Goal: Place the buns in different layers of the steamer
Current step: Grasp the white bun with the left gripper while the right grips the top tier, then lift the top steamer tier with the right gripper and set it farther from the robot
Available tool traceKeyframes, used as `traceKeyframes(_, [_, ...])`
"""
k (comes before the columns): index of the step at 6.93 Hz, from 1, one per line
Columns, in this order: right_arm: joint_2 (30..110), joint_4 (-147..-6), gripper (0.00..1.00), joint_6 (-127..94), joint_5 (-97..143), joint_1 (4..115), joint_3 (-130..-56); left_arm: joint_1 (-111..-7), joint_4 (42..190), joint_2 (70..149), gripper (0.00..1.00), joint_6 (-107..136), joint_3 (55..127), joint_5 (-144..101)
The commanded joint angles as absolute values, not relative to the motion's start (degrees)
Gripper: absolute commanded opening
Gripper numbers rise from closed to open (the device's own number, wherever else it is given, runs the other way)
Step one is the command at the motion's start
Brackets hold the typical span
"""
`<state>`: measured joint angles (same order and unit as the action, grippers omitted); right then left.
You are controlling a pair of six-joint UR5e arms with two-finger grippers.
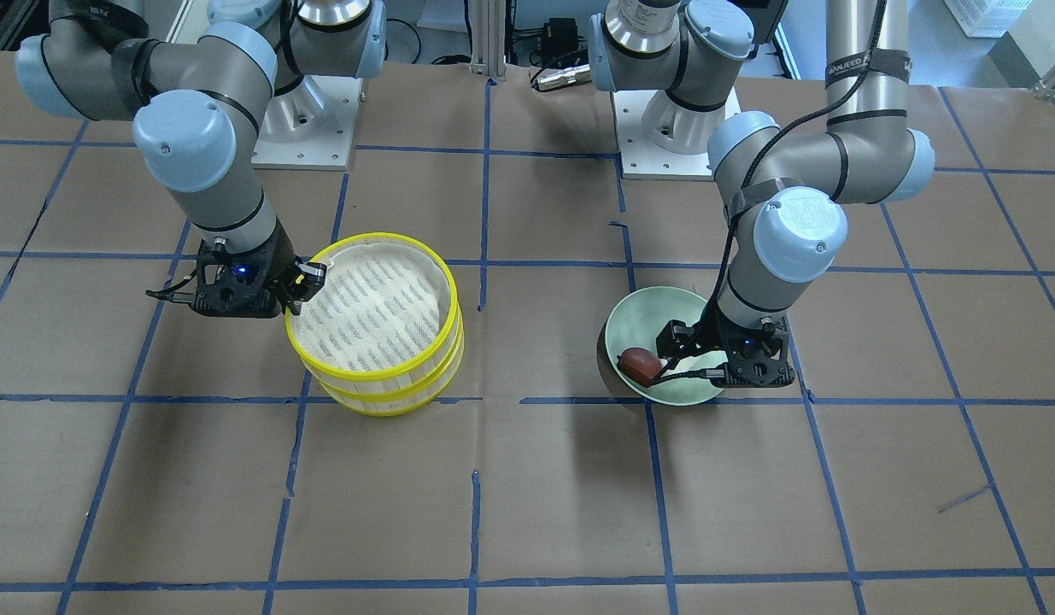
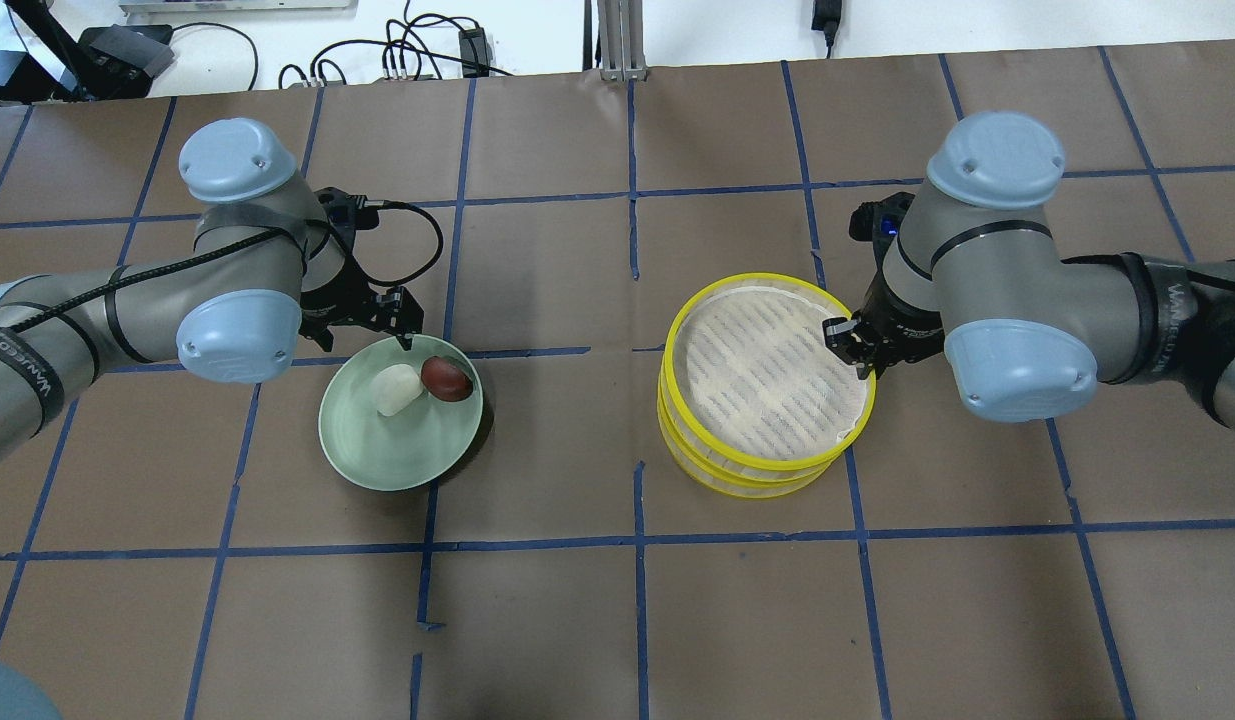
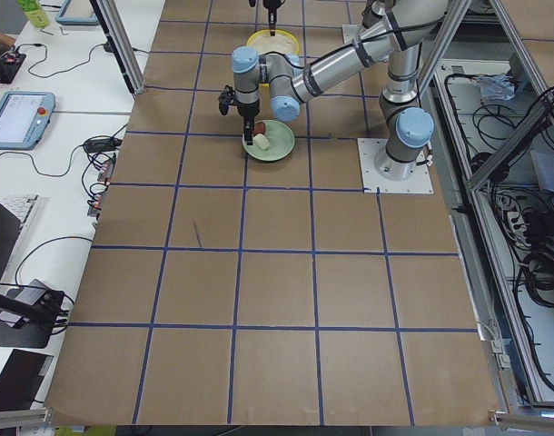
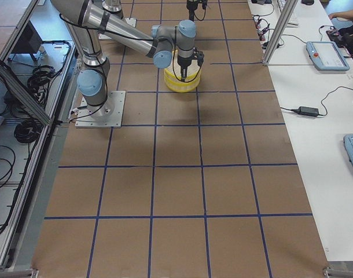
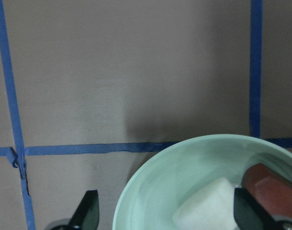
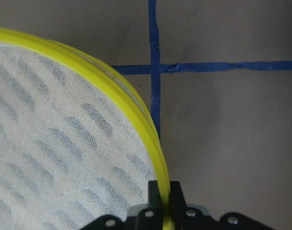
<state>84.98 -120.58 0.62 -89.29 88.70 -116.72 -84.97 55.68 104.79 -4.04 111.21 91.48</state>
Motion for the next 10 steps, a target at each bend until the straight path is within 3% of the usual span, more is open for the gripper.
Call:
traceKeyframes(1, [85.08,-120.59,0.09,0.62,-88.42,89.12,-116.54,-85.70,58.00,104.15,1.00,-2.80,112.32,90.70])
traceKeyframes(2, [85.08,-120.24,0.09,0.88,-88.51,89.12,-115.24,-85.69,57.83,104.41,0.98,-2.64,114.06,90.70])
traceKeyframes(3, [84.90,-119.02,0.09,2.36,-88.85,87.90,-112.61,-85.52,57.57,104.50,0.86,-3.33,114.17,90.88])
traceKeyframes(5, [84.73,-108.84,0.08,7.17,-90.43,82.66,-106.29,-85.34,57.57,105.02,0.25,-3.34,114.52,91.05])
traceKeyframes(6, [84.73,-108.03,0.08,14.86,-90.70,76.87,-105.65,-85.43,57.48,105.38,0.04,-3.08,114.52,91.05])
traceKeyframes(8, [83.42,-109.07,0.08,26.94,-90.88,69.46,-105.38,-85.34,57.30,105.29,0.00,-3.25,113.74,91.05])
traceKeyframes(10, [82.27,-110.30,0.08,30.14,-92.11,69.17,-105.03,-85.69,56.87,103.02,0.00,-2.47,113.21,91.05])
